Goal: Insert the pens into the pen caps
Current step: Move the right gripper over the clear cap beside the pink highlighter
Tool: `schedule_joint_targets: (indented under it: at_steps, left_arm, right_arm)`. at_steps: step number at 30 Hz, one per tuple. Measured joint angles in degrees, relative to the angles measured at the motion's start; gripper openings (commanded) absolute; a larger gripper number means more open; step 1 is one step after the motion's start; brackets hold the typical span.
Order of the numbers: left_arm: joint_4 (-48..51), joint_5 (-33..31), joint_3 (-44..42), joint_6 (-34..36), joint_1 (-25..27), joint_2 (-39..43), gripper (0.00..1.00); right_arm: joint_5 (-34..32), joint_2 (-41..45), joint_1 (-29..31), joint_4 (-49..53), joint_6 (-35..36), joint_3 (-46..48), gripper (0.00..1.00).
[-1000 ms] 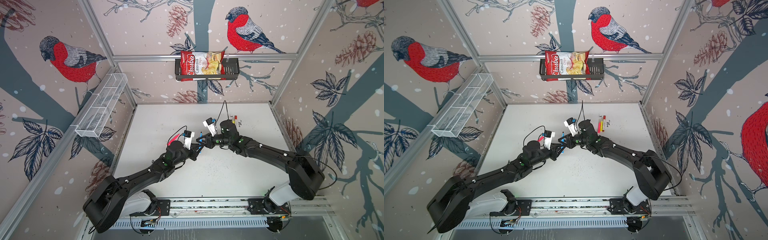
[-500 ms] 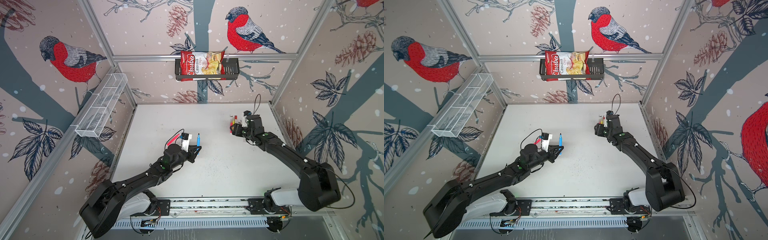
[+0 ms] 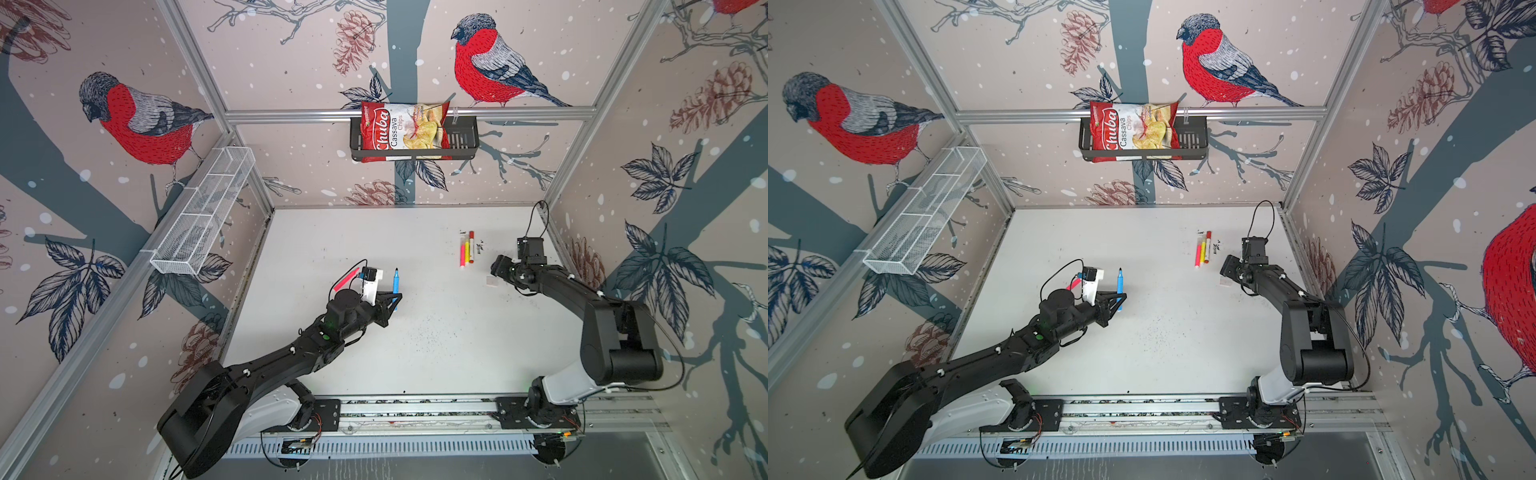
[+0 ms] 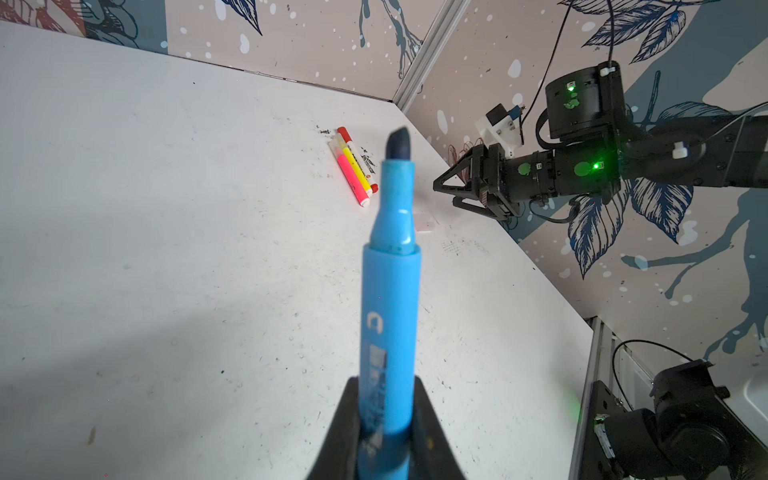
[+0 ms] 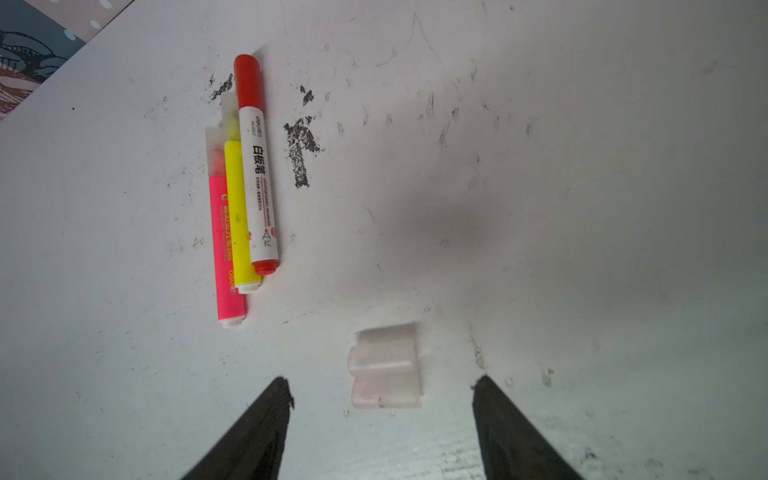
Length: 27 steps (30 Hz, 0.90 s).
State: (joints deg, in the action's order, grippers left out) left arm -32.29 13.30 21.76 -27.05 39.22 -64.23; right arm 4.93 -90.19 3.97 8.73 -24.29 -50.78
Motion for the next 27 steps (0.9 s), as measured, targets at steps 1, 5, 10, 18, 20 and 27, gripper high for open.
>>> schedule_joint_targets:
  at_steps: [1, 5, 10, 18, 20, 27]
  left_arm:
    - [0.0, -0.02, 0.0, 0.0, 0.0, 0.0, 0.0]
    - [-0.02, -0.02, 0.0, -0.09, 0.0, 0.02, 0.0]
    - [0.0, -0.11, -0.09, -0.11, 0.0, 0.28, 0.0]
    - [0.02, -1.29, -0.33, -0.09, 0.0, 1.16, 0.0]
    - [0.04, -1.46, -0.57, -0.09, 0.0, 1.44, 0.0]
    - [0.09, -1.55, -0.74, -0.02, 0.0, 1.81, 0.0]
  right_arm:
    - [0.28, -0.55, 0.0, -0.11, 0.17, -0.24, 0.71]
    - [2.56, -2.86, 0.04, -0.46, 0.39, -1.31, 0.7]
    - [3.82, -5.35, 1.29, -0.83, 0.57, -1.57, 0.69]
    - [4.5, -8.28, 1.79, -1.07, 0.57, -2.03, 0.67]
    - [4.5, -8.48, 2.14, -1.33, 0.57, -2.14, 0.67]
    - [4.74, -10.1, 4.2, -1.31, 1.64, -3.8, 0.66]
